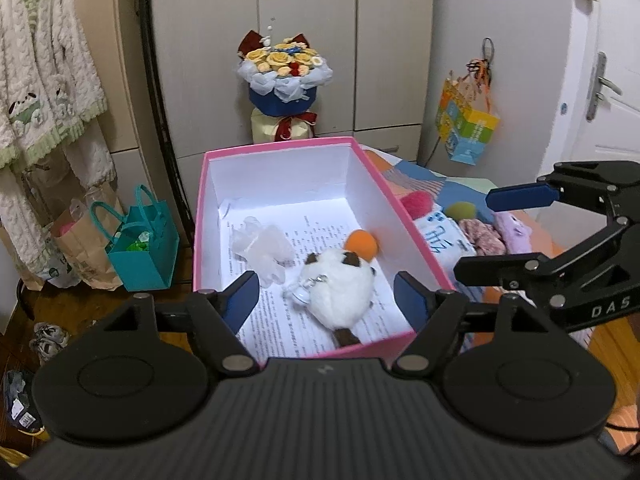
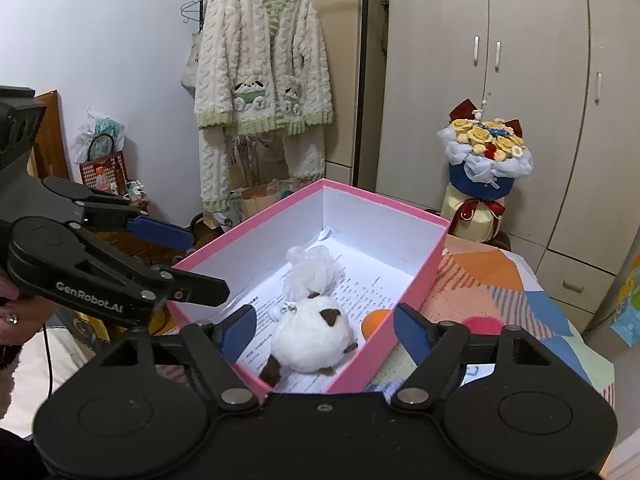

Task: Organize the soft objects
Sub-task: 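Move the left gripper to the purple plush doll and grasp it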

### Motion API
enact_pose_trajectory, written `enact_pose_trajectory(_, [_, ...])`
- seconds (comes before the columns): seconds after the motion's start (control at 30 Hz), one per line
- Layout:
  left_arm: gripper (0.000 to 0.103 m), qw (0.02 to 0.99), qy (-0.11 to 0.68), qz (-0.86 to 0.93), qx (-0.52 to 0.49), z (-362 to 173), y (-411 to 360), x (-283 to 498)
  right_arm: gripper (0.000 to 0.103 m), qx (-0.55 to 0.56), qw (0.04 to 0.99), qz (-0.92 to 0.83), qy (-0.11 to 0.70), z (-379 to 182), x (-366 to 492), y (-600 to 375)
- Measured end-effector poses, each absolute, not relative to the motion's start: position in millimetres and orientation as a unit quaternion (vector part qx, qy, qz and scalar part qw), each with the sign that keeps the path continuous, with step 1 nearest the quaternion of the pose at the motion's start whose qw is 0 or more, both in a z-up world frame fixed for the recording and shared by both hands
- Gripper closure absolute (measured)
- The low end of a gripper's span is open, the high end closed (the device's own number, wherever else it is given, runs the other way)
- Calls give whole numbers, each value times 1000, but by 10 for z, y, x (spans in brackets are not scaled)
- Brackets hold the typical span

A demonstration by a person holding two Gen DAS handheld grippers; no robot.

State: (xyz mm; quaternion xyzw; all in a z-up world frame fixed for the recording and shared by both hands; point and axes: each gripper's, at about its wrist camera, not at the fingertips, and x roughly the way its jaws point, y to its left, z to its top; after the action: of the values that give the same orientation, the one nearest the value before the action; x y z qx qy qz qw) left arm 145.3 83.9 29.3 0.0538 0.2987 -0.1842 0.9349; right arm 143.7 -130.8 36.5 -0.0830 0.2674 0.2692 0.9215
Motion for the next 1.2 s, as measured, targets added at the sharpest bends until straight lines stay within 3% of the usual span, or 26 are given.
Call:
enact_pose_trajectory(0.1, [16, 932, 297, -200, 57, 317, 783, 1339, 19, -80, 922, 268, 268, 385, 1317, -1413])
enact_pose_trajectory(0.27, [8, 927, 294, -224, 67, 347, 619, 1149, 13, -69, 926, 251, 274, 364, 1105, -1684])
enact_pose_trajectory(0.73, [8, 898, 311, -308, 46, 282, -196, 1116, 11, -48, 938, 170, 298, 85, 740, -2641])
enact_pose_trajectory(1.2, [11, 882, 315, -348, 47, 11, -1105, 1462, 10, -12, 945, 147, 293, -467, 1078, -3229])
